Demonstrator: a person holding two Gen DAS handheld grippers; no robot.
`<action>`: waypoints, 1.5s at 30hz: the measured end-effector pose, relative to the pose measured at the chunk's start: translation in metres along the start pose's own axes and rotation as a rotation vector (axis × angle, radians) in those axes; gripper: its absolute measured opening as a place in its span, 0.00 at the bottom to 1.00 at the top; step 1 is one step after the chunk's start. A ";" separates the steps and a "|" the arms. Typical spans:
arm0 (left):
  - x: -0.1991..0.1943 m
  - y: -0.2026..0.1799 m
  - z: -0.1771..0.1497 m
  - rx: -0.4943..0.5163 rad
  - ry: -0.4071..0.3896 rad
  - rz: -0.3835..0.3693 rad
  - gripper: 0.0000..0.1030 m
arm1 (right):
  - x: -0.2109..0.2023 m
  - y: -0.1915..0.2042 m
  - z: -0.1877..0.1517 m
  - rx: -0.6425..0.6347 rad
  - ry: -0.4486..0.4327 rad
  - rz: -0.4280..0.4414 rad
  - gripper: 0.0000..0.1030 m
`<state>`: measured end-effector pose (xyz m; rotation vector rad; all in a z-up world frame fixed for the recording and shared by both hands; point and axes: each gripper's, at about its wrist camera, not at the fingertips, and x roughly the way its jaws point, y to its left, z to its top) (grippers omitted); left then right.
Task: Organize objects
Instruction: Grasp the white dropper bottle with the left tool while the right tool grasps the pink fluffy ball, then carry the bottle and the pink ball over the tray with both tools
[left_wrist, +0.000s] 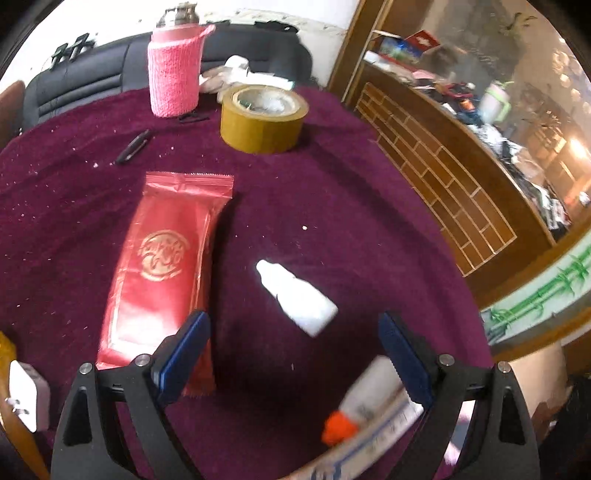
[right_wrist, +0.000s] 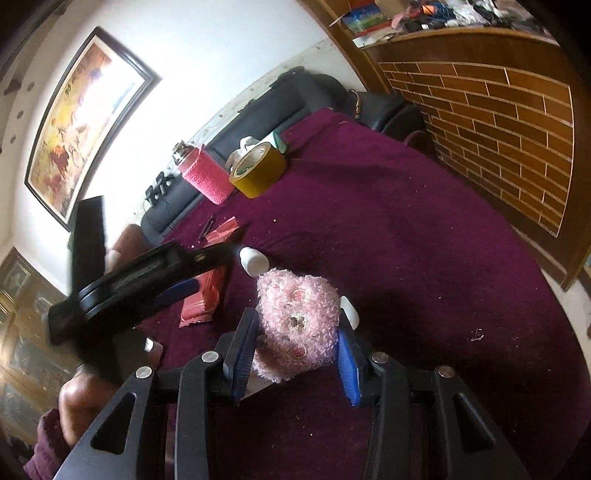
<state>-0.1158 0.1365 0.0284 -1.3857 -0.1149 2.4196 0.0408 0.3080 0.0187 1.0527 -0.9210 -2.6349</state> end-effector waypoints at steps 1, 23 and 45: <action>0.004 0.000 0.001 0.002 0.005 0.013 0.89 | 0.001 -0.001 0.000 0.004 0.001 0.009 0.43; 0.032 -0.027 -0.007 0.118 -0.039 0.224 0.24 | 0.001 -0.007 -0.001 0.011 0.014 0.059 0.44; -0.045 0.002 -0.062 -0.045 -0.071 -0.033 0.24 | 0.015 -0.010 -0.005 -0.020 0.040 -0.039 0.44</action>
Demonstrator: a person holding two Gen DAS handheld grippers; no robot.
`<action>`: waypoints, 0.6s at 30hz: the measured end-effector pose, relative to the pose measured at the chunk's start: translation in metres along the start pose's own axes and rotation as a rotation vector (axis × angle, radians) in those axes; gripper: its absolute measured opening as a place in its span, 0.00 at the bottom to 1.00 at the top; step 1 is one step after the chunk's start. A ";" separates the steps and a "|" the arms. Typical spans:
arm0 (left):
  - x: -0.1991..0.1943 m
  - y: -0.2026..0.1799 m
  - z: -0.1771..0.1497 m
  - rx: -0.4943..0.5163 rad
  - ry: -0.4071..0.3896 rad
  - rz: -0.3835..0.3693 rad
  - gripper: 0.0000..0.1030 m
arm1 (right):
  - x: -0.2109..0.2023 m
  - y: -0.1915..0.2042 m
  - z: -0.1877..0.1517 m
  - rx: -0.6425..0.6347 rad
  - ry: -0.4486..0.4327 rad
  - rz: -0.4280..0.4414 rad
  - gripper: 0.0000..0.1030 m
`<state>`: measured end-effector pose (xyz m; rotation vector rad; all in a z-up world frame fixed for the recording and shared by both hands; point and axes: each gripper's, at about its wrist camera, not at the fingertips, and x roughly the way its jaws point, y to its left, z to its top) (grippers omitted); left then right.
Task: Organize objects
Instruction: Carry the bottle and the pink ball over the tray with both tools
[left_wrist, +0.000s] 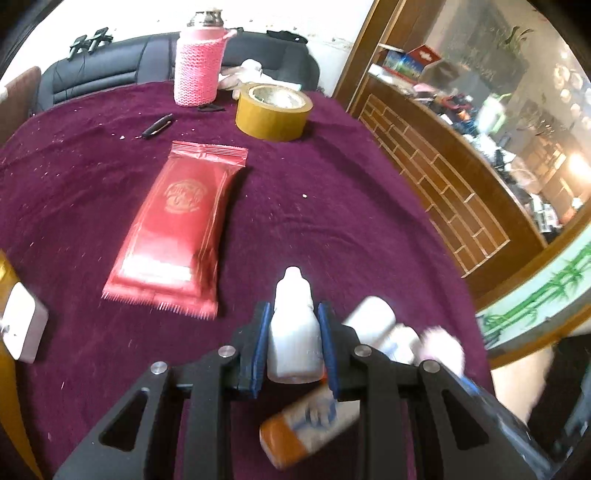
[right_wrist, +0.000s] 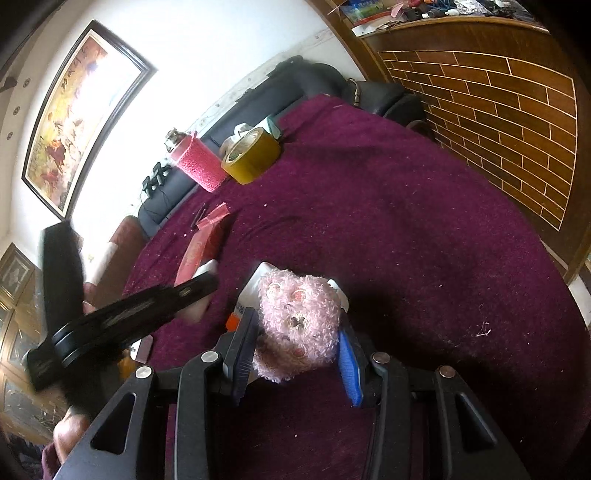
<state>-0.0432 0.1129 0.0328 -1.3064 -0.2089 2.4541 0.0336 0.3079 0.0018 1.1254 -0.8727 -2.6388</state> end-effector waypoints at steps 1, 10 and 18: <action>-0.007 0.001 -0.004 -0.002 -0.006 -0.012 0.24 | 0.000 0.000 0.000 -0.003 0.000 -0.004 0.44; -0.106 0.035 -0.054 -0.029 -0.091 -0.096 0.24 | 0.004 0.004 -0.003 -0.032 -0.004 -0.076 0.43; -0.217 0.122 -0.110 -0.112 -0.214 -0.030 0.25 | 0.008 0.035 -0.013 -0.188 0.004 -0.164 0.38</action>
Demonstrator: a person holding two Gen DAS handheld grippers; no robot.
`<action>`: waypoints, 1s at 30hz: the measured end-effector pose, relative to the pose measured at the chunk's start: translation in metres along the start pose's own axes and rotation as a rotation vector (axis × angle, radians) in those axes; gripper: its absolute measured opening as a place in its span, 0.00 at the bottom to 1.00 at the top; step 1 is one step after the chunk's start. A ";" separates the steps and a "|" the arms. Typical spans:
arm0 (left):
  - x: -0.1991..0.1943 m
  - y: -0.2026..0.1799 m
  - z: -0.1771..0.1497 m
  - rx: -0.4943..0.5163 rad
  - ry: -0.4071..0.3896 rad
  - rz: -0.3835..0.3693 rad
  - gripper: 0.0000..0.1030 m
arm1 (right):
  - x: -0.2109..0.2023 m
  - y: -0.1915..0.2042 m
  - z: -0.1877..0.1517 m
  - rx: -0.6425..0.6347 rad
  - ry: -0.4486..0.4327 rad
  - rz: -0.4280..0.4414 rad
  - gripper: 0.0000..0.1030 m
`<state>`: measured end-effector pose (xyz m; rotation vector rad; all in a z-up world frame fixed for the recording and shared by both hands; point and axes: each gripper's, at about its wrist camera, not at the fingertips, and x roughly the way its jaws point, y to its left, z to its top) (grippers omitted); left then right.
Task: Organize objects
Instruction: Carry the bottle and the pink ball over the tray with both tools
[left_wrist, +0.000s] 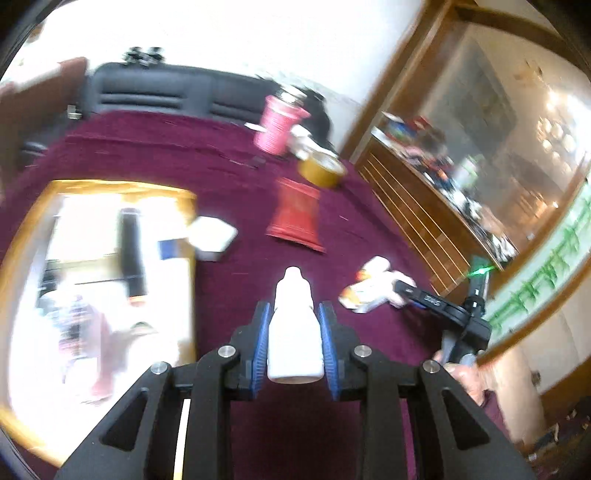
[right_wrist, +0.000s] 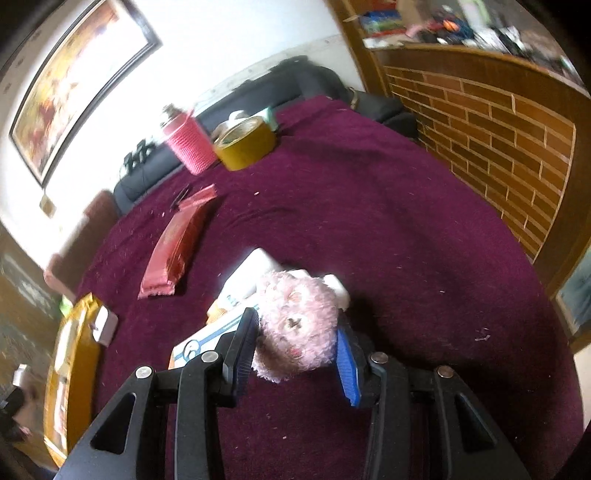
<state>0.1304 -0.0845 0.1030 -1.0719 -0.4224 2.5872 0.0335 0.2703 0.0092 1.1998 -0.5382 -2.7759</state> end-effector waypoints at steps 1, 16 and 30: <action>-0.017 0.016 -0.002 -0.009 -0.023 0.029 0.25 | -0.002 0.007 -0.001 -0.027 0.003 -0.009 0.38; -0.084 0.165 -0.038 -0.142 -0.081 0.292 0.25 | -0.065 0.175 -0.034 -0.268 0.032 0.217 0.37; -0.046 0.194 -0.044 -0.088 0.018 0.371 0.25 | -0.034 0.329 -0.145 -0.586 0.242 0.325 0.38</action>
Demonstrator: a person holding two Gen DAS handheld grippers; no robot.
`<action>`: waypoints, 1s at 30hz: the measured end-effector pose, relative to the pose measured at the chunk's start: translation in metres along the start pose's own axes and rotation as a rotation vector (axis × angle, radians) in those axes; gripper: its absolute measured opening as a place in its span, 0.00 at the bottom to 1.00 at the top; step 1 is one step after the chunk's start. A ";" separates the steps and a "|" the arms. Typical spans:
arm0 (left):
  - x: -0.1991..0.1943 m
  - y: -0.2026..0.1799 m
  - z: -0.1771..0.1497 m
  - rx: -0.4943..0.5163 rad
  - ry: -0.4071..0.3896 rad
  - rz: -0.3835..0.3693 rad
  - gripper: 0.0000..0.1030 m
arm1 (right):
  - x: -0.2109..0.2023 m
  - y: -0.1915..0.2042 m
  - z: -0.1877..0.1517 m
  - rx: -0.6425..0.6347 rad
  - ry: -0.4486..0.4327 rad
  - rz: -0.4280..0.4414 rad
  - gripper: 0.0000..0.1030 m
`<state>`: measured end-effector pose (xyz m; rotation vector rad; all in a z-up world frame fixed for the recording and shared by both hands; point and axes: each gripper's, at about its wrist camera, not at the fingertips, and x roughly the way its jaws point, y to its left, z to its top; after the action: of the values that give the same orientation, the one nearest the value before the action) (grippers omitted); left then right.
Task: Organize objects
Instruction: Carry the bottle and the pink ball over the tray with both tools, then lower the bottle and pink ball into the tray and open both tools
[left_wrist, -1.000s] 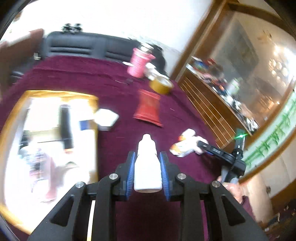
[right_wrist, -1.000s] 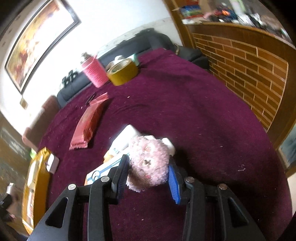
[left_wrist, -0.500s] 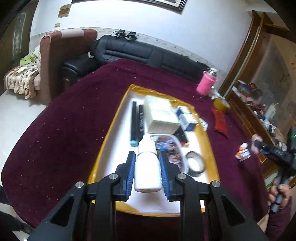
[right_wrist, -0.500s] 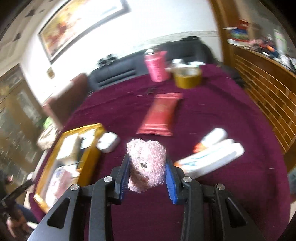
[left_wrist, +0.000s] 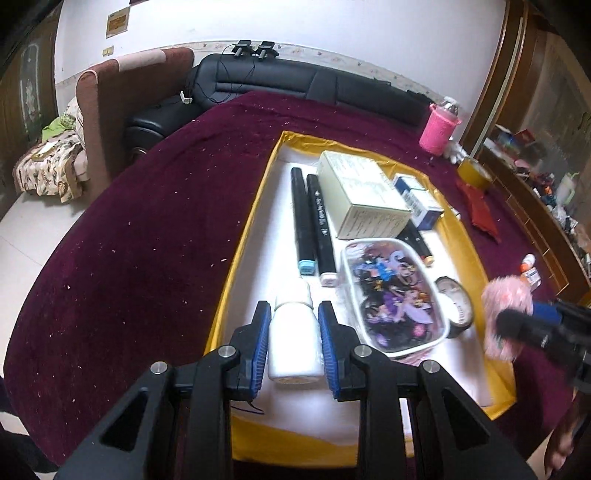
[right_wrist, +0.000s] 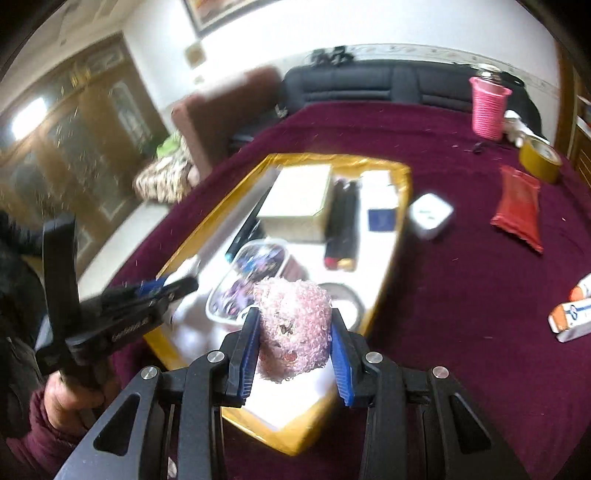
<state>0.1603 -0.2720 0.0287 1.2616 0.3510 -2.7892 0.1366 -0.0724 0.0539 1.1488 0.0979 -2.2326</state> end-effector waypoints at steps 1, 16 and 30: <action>0.001 -0.001 0.000 0.007 -0.003 0.002 0.25 | 0.004 0.003 -0.001 -0.008 0.009 -0.006 0.38; 0.005 -0.013 -0.001 0.065 -0.027 0.052 0.46 | 0.039 0.013 -0.012 -0.065 0.115 -0.091 0.38; -0.038 -0.024 0.004 0.073 -0.138 0.079 0.80 | 0.047 0.023 -0.011 -0.117 0.108 -0.159 0.40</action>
<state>0.1788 -0.2508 0.0639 1.0630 0.1880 -2.8250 0.1369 -0.1106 0.0158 1.2342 0.3706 -2.2677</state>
